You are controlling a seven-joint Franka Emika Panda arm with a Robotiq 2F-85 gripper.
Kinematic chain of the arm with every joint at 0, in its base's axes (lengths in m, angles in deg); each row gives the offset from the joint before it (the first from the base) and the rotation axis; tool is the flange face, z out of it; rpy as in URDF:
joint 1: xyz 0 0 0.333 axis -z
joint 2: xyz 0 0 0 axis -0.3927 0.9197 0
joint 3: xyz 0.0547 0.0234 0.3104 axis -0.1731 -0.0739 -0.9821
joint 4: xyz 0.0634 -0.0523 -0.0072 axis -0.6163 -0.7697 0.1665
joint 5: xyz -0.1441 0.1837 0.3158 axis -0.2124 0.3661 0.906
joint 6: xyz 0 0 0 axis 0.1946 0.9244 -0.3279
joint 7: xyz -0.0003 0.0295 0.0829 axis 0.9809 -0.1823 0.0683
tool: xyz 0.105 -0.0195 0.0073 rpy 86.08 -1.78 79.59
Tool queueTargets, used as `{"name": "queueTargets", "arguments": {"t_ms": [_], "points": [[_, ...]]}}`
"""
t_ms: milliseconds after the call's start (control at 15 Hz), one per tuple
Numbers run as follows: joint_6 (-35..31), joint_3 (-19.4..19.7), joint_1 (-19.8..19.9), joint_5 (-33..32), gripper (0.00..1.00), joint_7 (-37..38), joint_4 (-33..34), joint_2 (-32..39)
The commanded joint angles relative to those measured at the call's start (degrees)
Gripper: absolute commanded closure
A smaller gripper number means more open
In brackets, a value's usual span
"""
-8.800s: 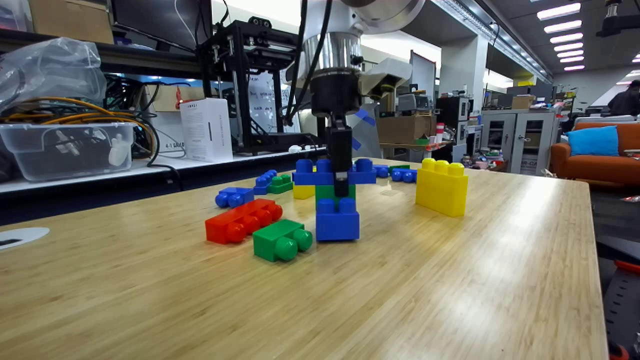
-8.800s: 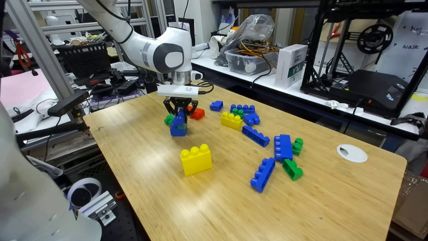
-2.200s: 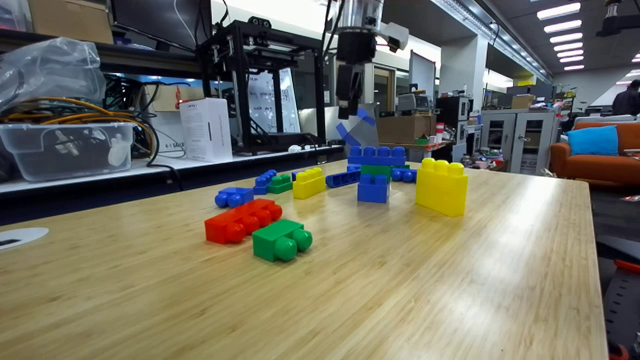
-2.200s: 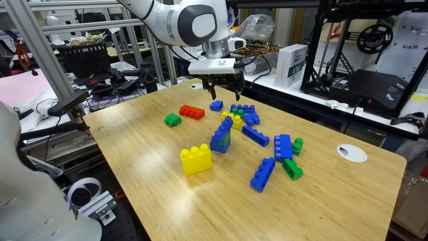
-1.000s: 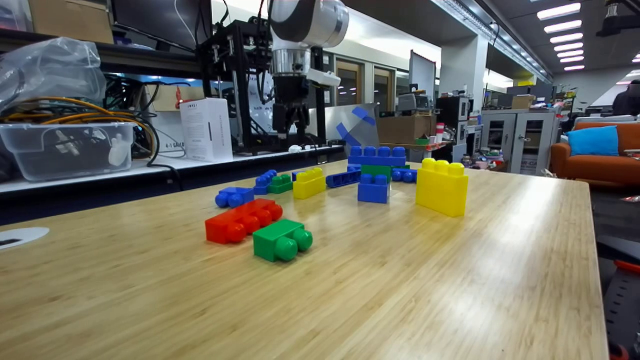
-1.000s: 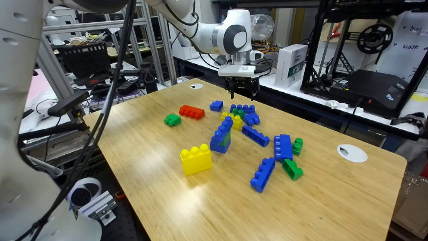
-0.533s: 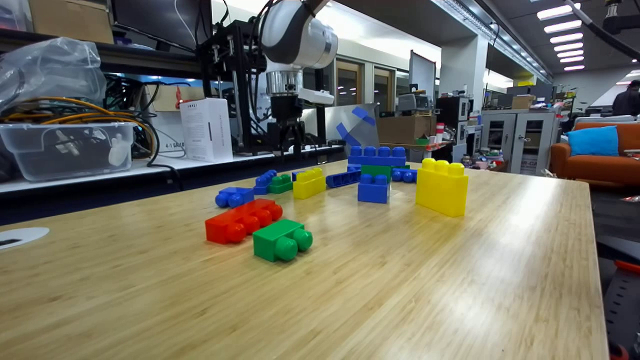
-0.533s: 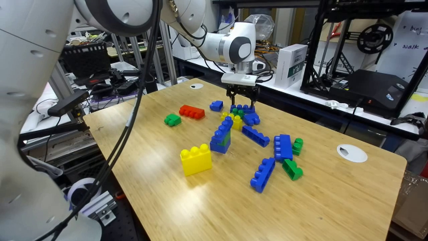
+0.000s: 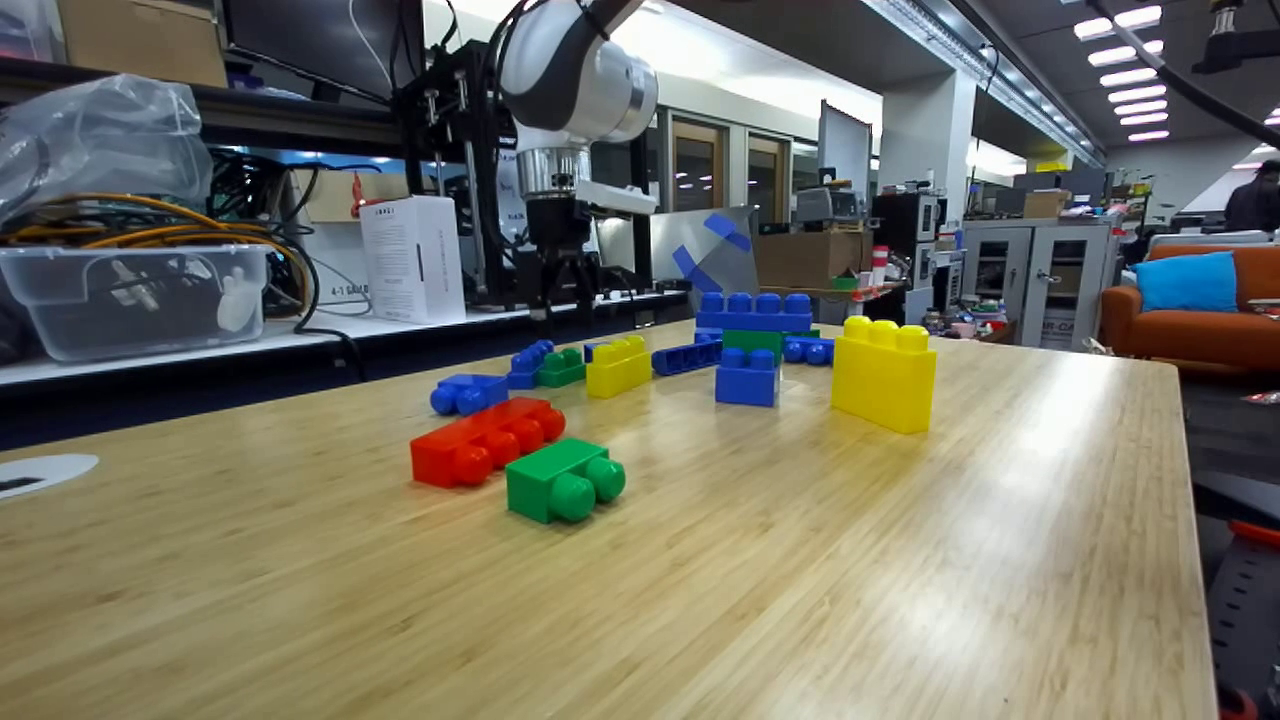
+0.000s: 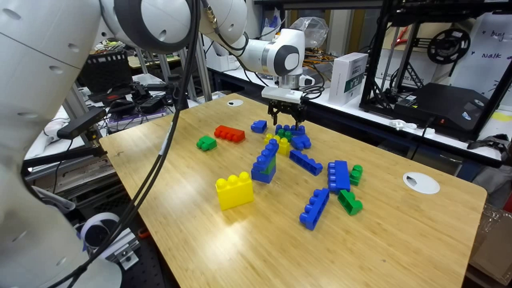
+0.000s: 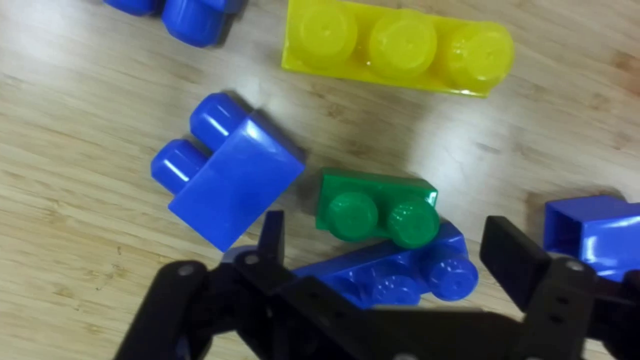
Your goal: Pick up the blue and green object, move it to the right side of the table, then pick up the green object on the far right of the table and put it on the blue and green object
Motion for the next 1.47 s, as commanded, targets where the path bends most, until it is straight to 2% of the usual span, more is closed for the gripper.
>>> {"name": "queueTargets", "arguments": {"t_ms": [0,667,1400], "points": [[2.73,-0.11,0.15,1.18,0.00,0.85,2.99,2.10],[2.07,0.07,-0.03,1.85,0.00,2.10,2.86,3.15],[-0.76,0.31,-0.16,1.55,0.00,4.74,-0.62,1.76]]}}
